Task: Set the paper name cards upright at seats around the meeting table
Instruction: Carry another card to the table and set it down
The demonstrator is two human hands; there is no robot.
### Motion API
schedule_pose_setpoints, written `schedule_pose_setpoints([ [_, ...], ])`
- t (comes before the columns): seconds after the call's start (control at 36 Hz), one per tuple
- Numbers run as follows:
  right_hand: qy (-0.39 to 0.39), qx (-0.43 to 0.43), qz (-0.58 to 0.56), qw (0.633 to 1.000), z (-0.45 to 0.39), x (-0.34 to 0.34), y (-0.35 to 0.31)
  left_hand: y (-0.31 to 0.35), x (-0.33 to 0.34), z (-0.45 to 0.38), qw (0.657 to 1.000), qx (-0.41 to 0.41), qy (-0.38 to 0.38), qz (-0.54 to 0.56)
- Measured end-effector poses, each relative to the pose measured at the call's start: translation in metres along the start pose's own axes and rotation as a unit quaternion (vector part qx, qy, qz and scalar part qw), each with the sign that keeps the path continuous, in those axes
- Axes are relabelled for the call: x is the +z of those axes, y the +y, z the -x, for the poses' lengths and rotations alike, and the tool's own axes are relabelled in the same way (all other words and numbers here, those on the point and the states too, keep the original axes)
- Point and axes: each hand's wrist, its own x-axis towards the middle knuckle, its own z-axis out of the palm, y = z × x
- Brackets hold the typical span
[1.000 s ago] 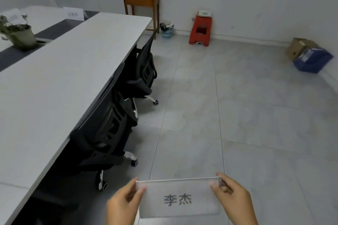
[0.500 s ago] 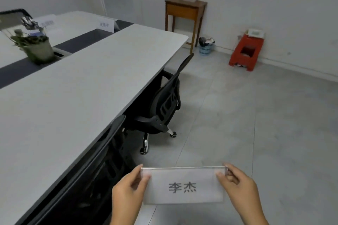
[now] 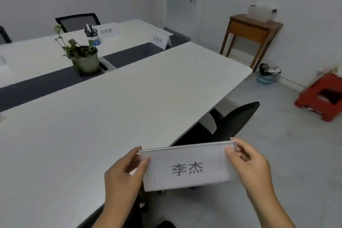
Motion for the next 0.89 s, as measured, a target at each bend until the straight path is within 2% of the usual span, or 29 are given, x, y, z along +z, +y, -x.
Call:
schedule_pose_setpoints([
  [0.14, -0.104, -0.035, 0.072, 0.991, -0.090, 0.058, -0.016, -0.007, 0.017, -0.085, 0.999, 0.011, 0.038, -0.026],
  [0.31, -0.219, 0.019, 0.142, 0.965, -0.165, 0.141, 0.004, -0.042, 0.025, -0.146, 0.994, -0.051, 0.053, -0.083],
  [0.44, -0.270, 0.023, 0.182, 0.945, -0.208, 0.189, 0.022, -0.065, 0.035, -0.172, 0.990, -0.064, 0.074, -0.098],
  [0.58, -0.300, 0.024, 0.193, 0.934, -0.237, 0.209, 0.032, -0.080, 0.046, -0.185, 0.983, -0.125, 0.074, -0.112],
  [0.67, -0.309, 0.036, 0.186, 0.932, -0.249, 0.211, 0.038, -0.088, 0.052, -0.189, 0.980, -0.159, 0.083, -0.081],
  [0.78, -0.288, 0.044, 0.159, 0.943, -0.254, 0.212, 0.038, -0.086, 0.060, -0.190, 0.981, -0.164, 0.069, -0.075],
  [0.89, -0.239, 0.019, 0.124, 0.963, -0.244, 0.217, 0.024, -0.078, 0.063, -0.188, 0.977, -0.184, 0.099, -0.041],
])
